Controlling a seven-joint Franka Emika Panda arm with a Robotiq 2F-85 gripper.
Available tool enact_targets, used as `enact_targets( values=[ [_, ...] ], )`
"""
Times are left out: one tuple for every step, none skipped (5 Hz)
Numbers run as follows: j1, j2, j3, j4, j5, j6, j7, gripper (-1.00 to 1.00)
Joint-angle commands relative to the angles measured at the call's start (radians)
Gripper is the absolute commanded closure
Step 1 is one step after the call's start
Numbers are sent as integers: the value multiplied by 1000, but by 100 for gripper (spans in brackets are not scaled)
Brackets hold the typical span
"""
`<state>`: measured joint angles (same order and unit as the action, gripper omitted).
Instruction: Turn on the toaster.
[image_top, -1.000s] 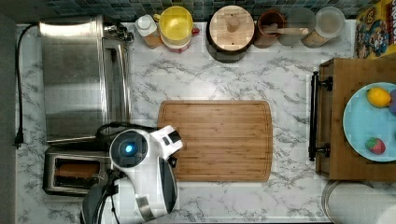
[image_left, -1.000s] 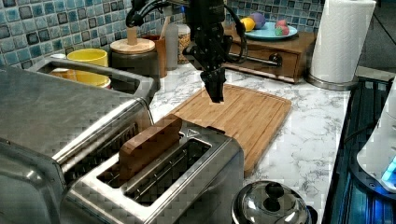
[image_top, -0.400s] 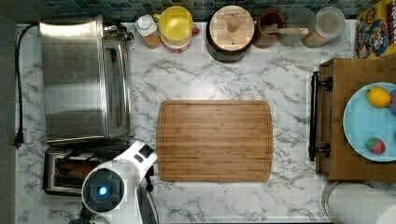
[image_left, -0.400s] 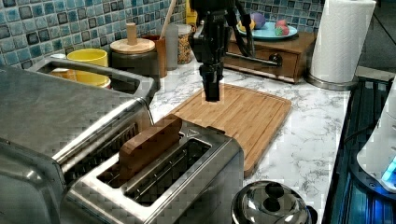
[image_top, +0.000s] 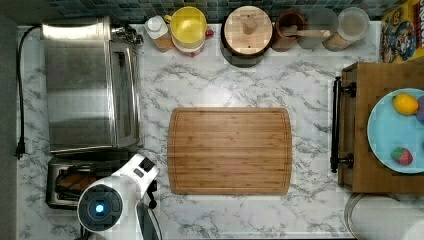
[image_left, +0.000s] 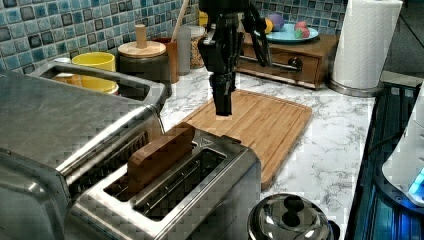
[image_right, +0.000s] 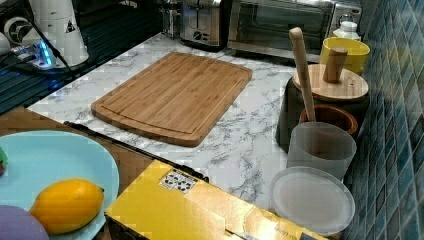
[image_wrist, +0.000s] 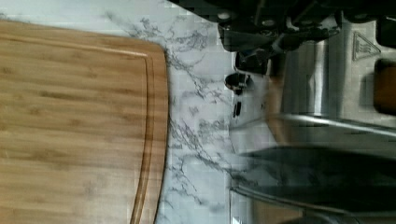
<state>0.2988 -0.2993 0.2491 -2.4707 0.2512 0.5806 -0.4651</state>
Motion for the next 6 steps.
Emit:
enact_targets(
  values=[
    [9, -13, -36, 44, 147, 4, -19, 100],
    [9, 27, -22, 57, 96, 19, 27, 100],
    [-7, 51, -3, 65, 73, 13, 46, 100],
    [-10, 65, 12, 60, 87, 34, 48, 100],
    [-31, 117, 34, 87, 50, 14, 71, 100],
    [-46, 151, 42, 96, 9, -1, 111, 100]
  ],
)
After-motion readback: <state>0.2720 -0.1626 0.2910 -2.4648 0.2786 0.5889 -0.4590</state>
